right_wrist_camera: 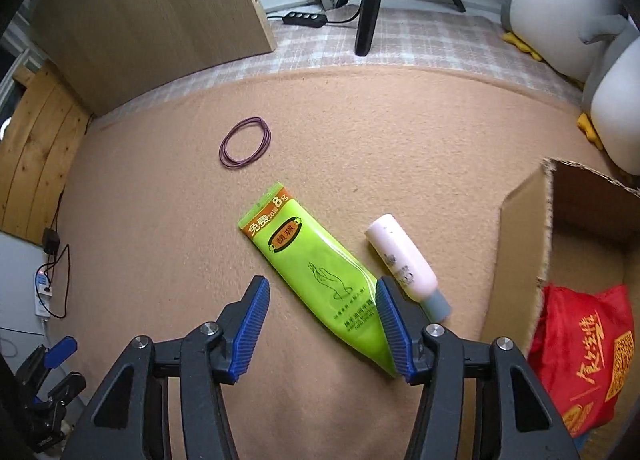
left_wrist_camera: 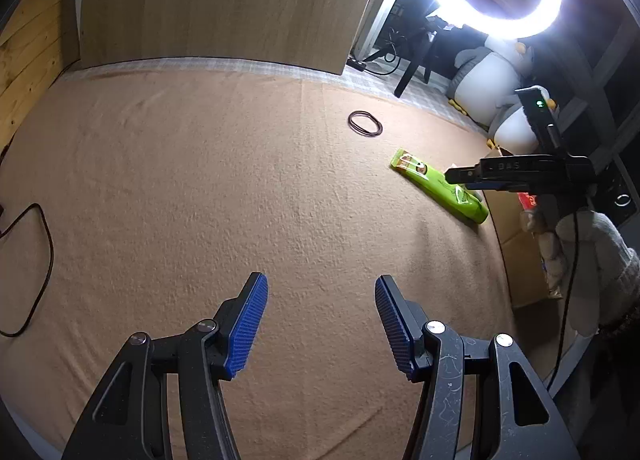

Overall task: Organize objects
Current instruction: 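Move the right tool to the green tube and close on it, then lift the green tube with the right tool toward the left tool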

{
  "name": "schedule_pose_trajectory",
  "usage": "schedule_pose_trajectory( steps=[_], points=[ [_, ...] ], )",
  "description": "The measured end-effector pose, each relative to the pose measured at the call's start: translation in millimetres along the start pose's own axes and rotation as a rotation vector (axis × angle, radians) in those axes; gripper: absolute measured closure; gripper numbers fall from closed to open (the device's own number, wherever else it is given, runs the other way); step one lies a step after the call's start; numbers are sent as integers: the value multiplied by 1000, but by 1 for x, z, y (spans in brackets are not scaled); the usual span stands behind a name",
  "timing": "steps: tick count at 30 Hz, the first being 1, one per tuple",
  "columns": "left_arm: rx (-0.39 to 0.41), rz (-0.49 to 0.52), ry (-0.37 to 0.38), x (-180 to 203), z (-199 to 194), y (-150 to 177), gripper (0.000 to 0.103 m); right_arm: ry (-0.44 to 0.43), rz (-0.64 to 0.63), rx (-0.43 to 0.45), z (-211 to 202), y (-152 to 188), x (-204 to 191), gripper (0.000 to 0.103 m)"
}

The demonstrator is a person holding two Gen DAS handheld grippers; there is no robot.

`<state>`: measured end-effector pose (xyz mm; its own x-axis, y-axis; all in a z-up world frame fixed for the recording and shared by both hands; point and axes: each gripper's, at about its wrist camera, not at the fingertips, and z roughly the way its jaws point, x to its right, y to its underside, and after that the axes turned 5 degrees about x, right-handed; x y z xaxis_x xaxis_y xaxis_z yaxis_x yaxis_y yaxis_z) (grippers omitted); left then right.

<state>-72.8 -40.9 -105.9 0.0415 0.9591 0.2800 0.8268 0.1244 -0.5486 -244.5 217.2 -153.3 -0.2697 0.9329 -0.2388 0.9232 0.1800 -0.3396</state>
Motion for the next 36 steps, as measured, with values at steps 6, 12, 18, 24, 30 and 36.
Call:
schedule_pose_trajectory(
  steps=[6, 12, 18, 24, 30, 36],
  points=[
    [-4, 2, 9, 2, -1, -1, 43, 36, -13, -12, 13, -5, -4, 55],
    [-9, 0, 10, 2, 2, -2, 43, 62, -25, -27, 22, -8, -5, 55],
    [-11, -5, 9, 0, 4, -4, 43, 33, -16, -46, 27, -2, -7, 65],
    [-14, -4, 12, 1, 6, -4, 43, -32, -30, -61, 30, 15, -25, 74],
    [-36, 13, 25, 4, 14, 0, 43, -89, -51, -86, 34, 35, -48, 83],
    [-85, 32, 70, 14, 27, 7, 43, -156, -52, -99, 35, 58, -74, 85]
  ],
)
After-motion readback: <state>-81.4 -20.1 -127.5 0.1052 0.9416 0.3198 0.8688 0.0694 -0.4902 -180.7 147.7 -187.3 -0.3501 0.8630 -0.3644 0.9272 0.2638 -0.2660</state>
